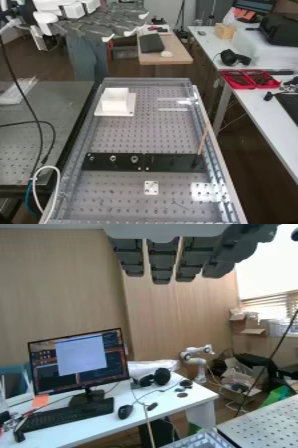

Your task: Grab the larger nut and place it in the white container

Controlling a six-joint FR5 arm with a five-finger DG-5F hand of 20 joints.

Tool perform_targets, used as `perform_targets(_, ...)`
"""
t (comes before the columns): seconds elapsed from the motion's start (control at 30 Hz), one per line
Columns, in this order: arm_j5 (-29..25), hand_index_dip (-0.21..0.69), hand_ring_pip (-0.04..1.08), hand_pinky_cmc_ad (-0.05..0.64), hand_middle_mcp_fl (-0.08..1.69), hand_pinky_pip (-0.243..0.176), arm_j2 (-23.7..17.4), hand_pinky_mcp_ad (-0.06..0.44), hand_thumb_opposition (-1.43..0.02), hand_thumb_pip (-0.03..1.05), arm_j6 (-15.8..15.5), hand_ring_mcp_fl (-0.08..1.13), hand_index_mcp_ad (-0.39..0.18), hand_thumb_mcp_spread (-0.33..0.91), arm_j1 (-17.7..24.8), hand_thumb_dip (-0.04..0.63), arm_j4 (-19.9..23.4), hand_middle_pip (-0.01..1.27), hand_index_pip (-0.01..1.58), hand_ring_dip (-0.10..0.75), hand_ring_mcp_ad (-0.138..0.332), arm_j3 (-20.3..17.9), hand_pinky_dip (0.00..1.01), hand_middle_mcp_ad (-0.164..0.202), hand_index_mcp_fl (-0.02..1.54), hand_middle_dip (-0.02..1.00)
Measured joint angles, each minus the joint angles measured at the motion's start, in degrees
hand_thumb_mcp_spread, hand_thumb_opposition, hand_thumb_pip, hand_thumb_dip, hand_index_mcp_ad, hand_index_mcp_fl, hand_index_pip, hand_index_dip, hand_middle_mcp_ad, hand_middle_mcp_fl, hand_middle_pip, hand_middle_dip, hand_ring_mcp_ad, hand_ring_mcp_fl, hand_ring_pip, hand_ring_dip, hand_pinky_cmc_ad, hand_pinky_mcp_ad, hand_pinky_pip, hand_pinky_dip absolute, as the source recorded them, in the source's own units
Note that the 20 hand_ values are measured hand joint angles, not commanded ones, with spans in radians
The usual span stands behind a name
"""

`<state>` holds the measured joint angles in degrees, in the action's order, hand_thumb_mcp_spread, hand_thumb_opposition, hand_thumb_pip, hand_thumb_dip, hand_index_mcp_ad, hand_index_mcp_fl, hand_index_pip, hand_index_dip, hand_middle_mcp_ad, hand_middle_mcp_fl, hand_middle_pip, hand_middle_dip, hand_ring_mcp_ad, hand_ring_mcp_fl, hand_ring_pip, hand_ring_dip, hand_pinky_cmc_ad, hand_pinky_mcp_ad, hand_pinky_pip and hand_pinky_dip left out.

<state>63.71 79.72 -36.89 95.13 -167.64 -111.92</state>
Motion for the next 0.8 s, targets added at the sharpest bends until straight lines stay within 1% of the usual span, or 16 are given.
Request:
perform_targets(0.07,-2.38,-0.002,0.01,0.044,0.02,-0.010,-0.56,0.042,0.01,0.02,0.16,0.00,-0.009,0.00,0.71,0.002,1.10,0.01,0.01,0.016,0.051,-1.59,0.01,0.065,0.02,0.02)
perform_targets(0.1,-3.75,-0.002,0.02,0.044,0.02,-0.010,-0.86,0.044,-0.04,0.04,0.26,0.00,-0.007,0.01,1.15,-0.003,1.70,0.01,0.01,0.016,0.051,-2.50,0.02,0.065,0.02,0.03)
perform_targets(0.13,-5.33,-0.002,0.02,0.047,0.02,-0.010,-1.14,0.045,-0.12,0.16,0.39,0.00,-0.007,0.07,1.65,0.009,2.34,0.02,0.01,0.021,0.051,-3.50,0.07,0.065,0.02,0.03)
perform_targets(0.17,-6.05,-0.002,0.02,0.065,0.02,-0.010,-1.25,0.049,-0.22,0.36,0.45,0.00,-0.007,0.16,1.88,0.035,2.63,0.02,0.03,0.021,0.051,-3.94,0.13,0.065,0.02,0.04)
perform_targets(0.2,-7.74,-0.005,0.03,0.082,0.02,-0.010,-1.48,0.082,-0.32,0.50,0.64,0.00,-0.007,0.23,2.42,0.068,3.29,0.05,0.05,0.031,0.051,-4.98,0.21,0.065,0.02,0.05)
perform_targets(0.23,-8.48,-0.005,0.02,0.094,0.03,-0.010,-1.57,0.099,-0.38,0.49,0.75,0.00,-0.012,0.25,2.66,0.084,3.59,0.06,0.05,0.045,0.049,-5.46,0.29,0.063,0.02,0.08)
perform_targets(0.3,-11.63,-0.005,0.06,0.164,0.04,-0.021,-1.83,0.152,-0.51,0.47,1.54,0.00,-0.023,0.26,3.71,0.113,4.99,0.08,0.07,0.082,0.070,-7.56,0.43,0.068,0.04,0.13)
perform_targets(0.33,-13.05,-0.005,0.05,0.199,0.04,-0.024,-1.88,0.180,-0.54,0.49,2.06,0.00,-0.024,0.28,4.19,0.120,5.65,0.09,0.09,0.089,0.063,-8.49,0.47,0.061,0.04,0.14)
perform_targets(0.4,-15.19,-0.002,0.08,0.246,0.05,-0.044,-1.87,0.230,-0.64,0.57,2.80,0.00,-0.023,0.28,4.89,0.143,6.79,0.09,0.15,0.113,0.093,-9.86,0.55,0.068,0.05,0.16)
perform_targets(0.47,-17.12,-0.002,0.08,0.278,0.05,-0.044,-1.84,0.255,-0.67,0.57,3.40,0.00,-0.023,0.28,5.51,0.145,7.99,0.10,0.21,0.119,0.113,-11.11,0.60,0.068,0.06,0.17)
perform_targets(0.5,-18.22,-0.002,0.08,0.295,0.06,-0.059,-1.77,0.269,-0.69,0.57,3.81,0.00,-0.024,0.29,5.87,0.140,8.67,0.11,0.27,0.134,0.113,-11.79,0.61,0.065,0.06,0.19)
perform_targets(0.53,-19.38,-0.002,0.08,0.316,0.05,-0.058,-1.65,0.278,-0.70,0.58,4.37,0.00,-0.024,0.29,6.22,0.143,9.35,0.10,0.31,0.134,0.115,-12.48,0.64,0.065,0.06,0.19)
perform_targets(0.57,-19.92,-0.002,0.08,0.316,0.06,-0.061,-1.56,0.288,-0.72,0.59,4.71,0.00,-0.024,0.29,6.39,0.157,9.66,0.10,0.35,0.134,0.133,-12.80,0.65,0.068,0.06,0.20)
perform_targets(0.7,-22.95,-0.002,0.09,0.347,0.07,-0.058,-0.74,0.314,-0.76,0.62,6.81,0.00,-0.024,0.28,7.30,0.161,11.93,0.11,0.55,0.141,0.145,-15.07,0.69,0.065,0.06,0.21)
perform_targets(0.73,-23.50,-0.002,0.09,0.349,0.09,-0.075,-0.43,0.314,-0.77,0.62,7.47,0.00,-0.024,0.29,7.45,0.161,12.38,0.10,0.58,0.141,0.148,-15.50,0.69,0.065,0.06,0.21)
perform_targets(0.8,-24.41,0.000,0.09,0.367,0.09,-0.080,0.33,0.314,-0.79,0.62,8.57,0.00,-0.024,0.28,7.70,0.176,13.35,0.11,0.67,0.148,0.148,-16.30,0.72,0.065,0.06,0.23)
